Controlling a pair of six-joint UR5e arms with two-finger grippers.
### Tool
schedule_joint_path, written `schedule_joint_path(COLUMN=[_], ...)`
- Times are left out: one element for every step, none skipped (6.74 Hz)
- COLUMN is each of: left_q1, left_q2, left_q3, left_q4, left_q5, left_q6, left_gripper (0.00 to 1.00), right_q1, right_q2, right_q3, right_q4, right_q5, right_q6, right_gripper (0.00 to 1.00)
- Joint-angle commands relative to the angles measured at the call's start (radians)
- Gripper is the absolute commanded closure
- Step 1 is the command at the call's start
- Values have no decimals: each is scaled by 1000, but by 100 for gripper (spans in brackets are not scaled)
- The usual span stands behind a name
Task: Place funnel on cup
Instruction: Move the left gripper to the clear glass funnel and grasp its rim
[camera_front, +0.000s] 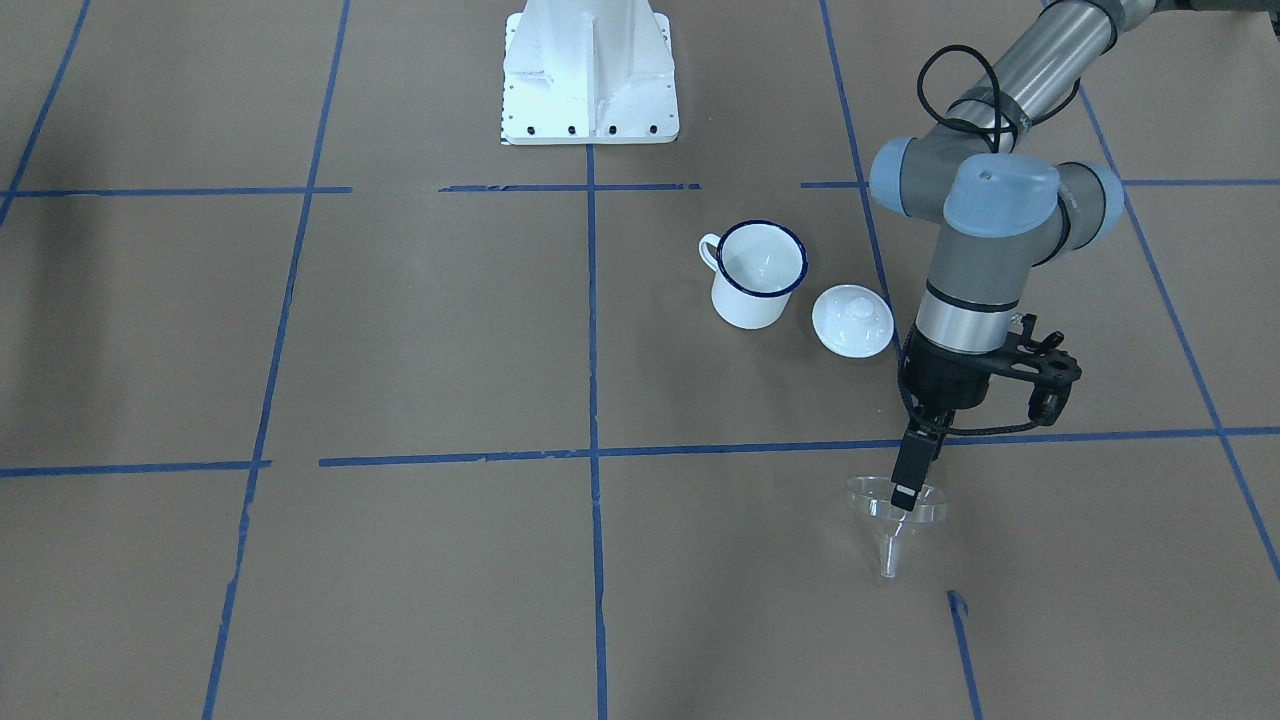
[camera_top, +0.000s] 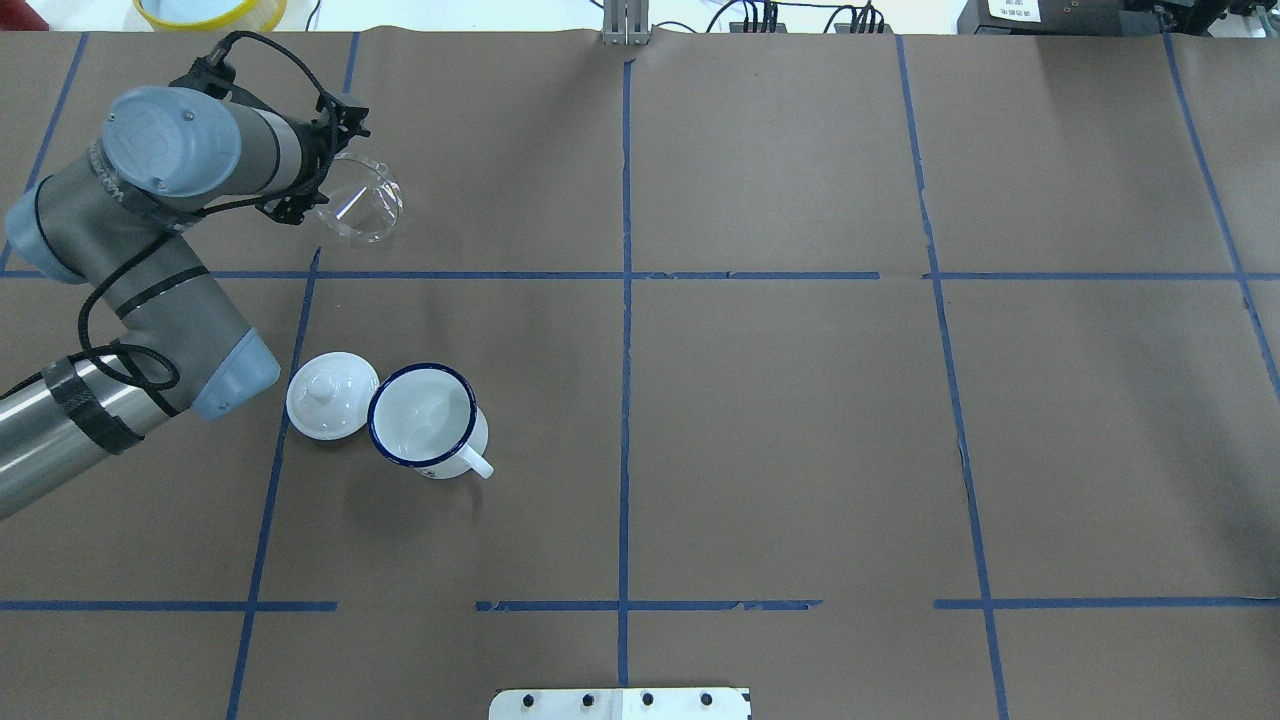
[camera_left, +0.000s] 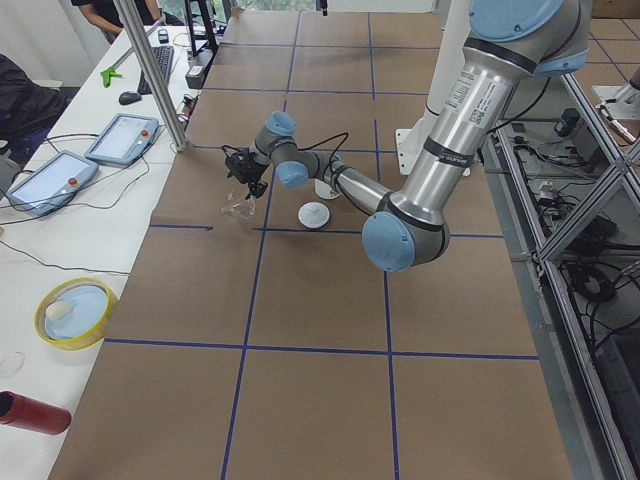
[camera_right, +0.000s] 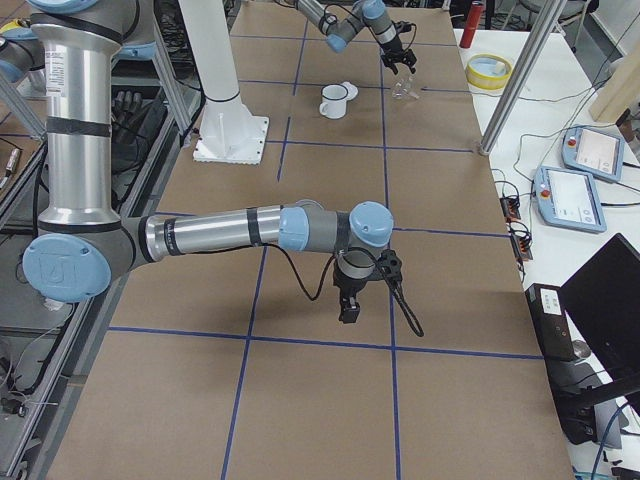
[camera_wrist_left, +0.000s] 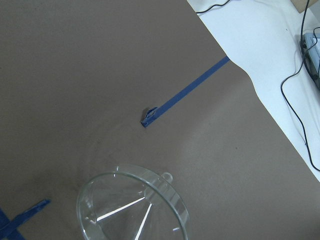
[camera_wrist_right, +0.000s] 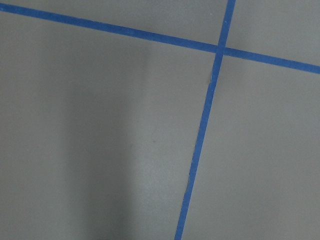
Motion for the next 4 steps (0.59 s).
schedule_joint_path(left_q1=[8, 10, 11, 11], left_q2=[-38, -67, -72, -73], left_q3=[88, 137, 168, 175], left_q4=[-40, -45, -72, -80], left_q5=[22, 24, 25, 25], left_q6=[-25, -27, -25, -24], left_gripper=[0, 6, 16, 48], right_q1=[0, 0, 0, 0], right_q2=[0, 0, 0, 0], right_q3=[0, 0, 0, 0], right_q4=[0, 0, 0, 0], right_q5=[0, 0, 0, 0], right_q6=[0, 2, 0, 0], right_gripper=[0, 0, 0, 0])
